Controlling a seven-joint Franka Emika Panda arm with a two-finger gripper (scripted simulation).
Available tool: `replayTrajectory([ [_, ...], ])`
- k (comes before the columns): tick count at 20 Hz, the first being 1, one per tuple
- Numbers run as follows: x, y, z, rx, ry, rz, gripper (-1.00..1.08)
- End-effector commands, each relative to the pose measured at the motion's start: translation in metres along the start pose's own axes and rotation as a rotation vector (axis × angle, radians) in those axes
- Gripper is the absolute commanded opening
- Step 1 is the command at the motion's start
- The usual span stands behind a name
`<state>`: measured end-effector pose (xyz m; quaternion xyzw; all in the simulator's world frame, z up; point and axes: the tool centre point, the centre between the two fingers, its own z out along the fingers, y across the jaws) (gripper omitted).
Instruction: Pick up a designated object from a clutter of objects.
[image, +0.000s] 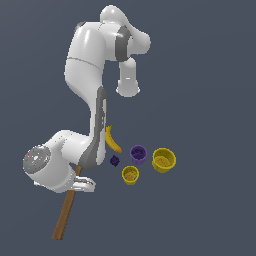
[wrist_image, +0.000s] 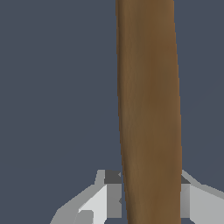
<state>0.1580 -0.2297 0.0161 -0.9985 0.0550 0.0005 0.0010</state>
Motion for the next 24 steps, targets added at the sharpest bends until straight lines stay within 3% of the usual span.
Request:
replayTrajectory([
  [1, 0.0, 0.002, -0.001, -0.002, 0.001, 0.002, -1.0],
  [13, -0.002, -0.016, -0.016, 0.0, -0.001, 0.0, -1.0],
  [24, -0.012, -0.087, -0.091, 0.0, -0.001, 0.0, -1.0],
])
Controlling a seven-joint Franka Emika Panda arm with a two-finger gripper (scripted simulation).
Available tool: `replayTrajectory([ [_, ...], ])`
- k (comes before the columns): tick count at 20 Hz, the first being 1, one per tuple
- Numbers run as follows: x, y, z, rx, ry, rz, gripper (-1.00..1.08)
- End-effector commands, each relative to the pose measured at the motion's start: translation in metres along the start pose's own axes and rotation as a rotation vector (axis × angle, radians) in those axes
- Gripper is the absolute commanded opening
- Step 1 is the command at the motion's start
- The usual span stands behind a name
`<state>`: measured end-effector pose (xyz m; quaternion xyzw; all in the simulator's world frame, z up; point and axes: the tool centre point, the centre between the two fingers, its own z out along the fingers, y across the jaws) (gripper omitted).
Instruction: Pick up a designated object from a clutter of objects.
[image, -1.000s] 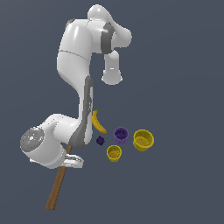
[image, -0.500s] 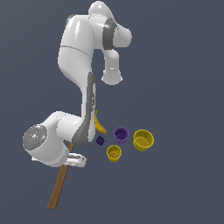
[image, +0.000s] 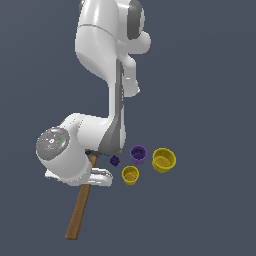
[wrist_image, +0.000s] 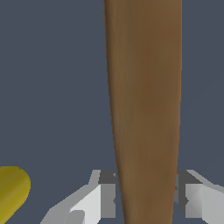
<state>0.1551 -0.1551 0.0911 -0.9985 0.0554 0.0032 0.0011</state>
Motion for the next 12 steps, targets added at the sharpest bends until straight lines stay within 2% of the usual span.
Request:
replayTrajectory([
  [1, -0.002, -0.021, -0.025, -0.001, 0.005, 0.0, -1.0],
  [12, -0.013, -0.112, -0.122, -0.002, 0.006, 0.0, -1.0],
])
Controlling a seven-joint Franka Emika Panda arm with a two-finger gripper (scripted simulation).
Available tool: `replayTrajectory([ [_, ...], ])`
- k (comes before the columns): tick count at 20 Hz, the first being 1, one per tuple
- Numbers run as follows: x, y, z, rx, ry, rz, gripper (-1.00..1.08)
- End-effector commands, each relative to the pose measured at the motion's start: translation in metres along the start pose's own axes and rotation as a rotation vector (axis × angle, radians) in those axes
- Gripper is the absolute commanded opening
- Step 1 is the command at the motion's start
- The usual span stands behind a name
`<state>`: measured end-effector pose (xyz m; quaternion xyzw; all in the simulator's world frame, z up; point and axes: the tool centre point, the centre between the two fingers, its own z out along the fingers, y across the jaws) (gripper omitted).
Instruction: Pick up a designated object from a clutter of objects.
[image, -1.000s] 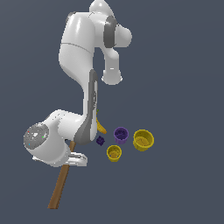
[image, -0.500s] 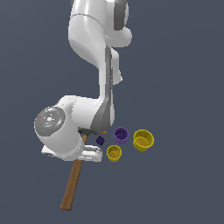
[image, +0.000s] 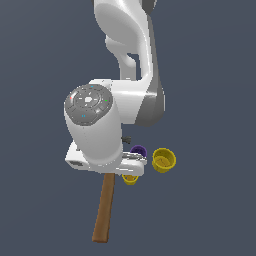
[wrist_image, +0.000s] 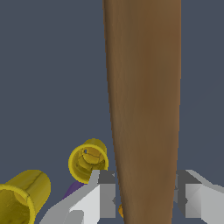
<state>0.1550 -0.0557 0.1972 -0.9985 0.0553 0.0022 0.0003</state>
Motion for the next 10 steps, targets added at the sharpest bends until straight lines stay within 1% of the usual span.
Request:
replayTrajectory([
  [1, -0.002, -0.021, -0.024, 0.0, 0.004, 0.001, -1.0],
  [10, -0.008, -0.091, -0.1, -0.001, 0.004, 0.001, -1.0],
])
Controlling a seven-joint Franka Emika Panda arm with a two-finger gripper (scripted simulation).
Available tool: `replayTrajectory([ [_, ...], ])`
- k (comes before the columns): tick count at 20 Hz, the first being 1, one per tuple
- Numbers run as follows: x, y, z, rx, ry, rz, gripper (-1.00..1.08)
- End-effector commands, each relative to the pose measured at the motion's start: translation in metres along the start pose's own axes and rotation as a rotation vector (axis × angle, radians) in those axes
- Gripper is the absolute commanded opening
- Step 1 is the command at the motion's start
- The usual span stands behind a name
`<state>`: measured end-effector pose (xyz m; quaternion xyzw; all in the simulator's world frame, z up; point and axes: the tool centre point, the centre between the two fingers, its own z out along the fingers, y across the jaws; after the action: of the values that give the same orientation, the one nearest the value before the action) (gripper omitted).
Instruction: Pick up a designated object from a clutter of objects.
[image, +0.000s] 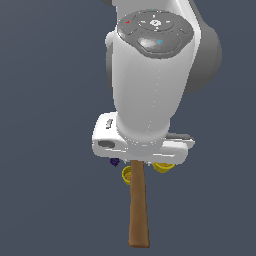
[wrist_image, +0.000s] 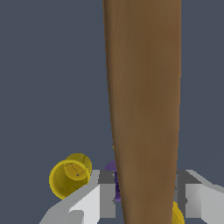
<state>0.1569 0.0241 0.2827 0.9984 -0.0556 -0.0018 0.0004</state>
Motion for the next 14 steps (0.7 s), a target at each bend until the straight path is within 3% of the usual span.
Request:
replayTrajectory([
  [1, -0.001, -0.019, -0.023, 0.0, 0.003, 0.001, -1.0],
  [7, -0.002, -0.054, -0.059, 0.0, 0.003, 0.001, -1.0],
  [14, -0.002, -0.072, -0.078, 0.001, 0.004, 0.001, -1.0],
])
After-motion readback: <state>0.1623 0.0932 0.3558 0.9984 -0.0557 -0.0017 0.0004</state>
